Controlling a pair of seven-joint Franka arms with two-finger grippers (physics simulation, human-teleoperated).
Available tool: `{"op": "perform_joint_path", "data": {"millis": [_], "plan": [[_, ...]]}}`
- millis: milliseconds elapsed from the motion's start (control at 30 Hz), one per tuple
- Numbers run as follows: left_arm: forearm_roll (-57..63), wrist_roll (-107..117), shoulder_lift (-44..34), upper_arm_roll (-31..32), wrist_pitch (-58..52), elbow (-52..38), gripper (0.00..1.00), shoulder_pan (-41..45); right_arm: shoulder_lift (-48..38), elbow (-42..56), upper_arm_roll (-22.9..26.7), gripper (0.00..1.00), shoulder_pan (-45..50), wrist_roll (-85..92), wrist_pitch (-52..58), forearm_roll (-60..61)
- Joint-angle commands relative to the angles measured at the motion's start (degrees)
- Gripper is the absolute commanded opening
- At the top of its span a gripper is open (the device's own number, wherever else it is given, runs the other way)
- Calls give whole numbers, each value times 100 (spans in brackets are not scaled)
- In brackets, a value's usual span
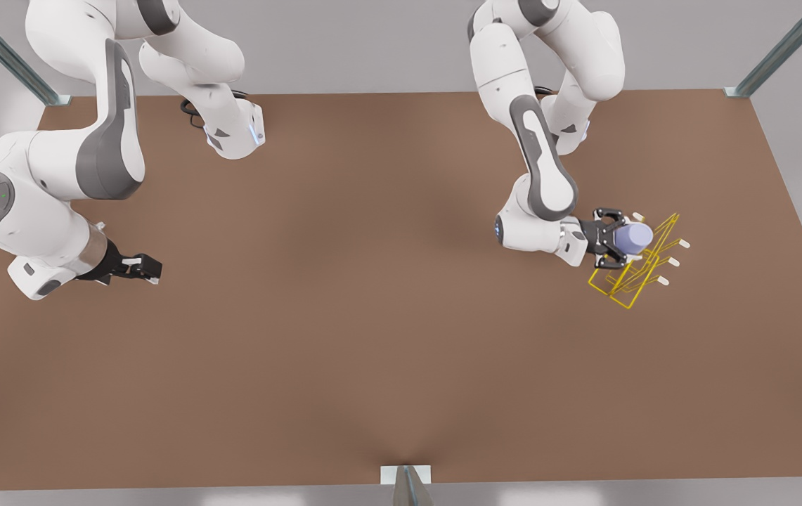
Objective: Place the cup on the cup holder
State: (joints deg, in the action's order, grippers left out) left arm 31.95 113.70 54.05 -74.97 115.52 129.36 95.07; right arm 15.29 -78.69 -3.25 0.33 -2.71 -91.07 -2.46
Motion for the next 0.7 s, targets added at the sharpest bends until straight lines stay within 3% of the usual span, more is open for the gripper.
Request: {"op": "perform_joint_path", "data": {"millis": [0,433,633,667], "plan": [[92,1735,9,-18,427,141,64,37,1,3,0,100,-6,7,2,0],[83,2648,308,43,709,379,65,99,71,3,0,100,-6,7,2,9],[40,3800,360,70,1087,326,73,64,62,11,9,100,-50,33,2,123],[110,3765,360,87,1104,335,100,46,62,20,9,100,-42,25,2,123]]}}
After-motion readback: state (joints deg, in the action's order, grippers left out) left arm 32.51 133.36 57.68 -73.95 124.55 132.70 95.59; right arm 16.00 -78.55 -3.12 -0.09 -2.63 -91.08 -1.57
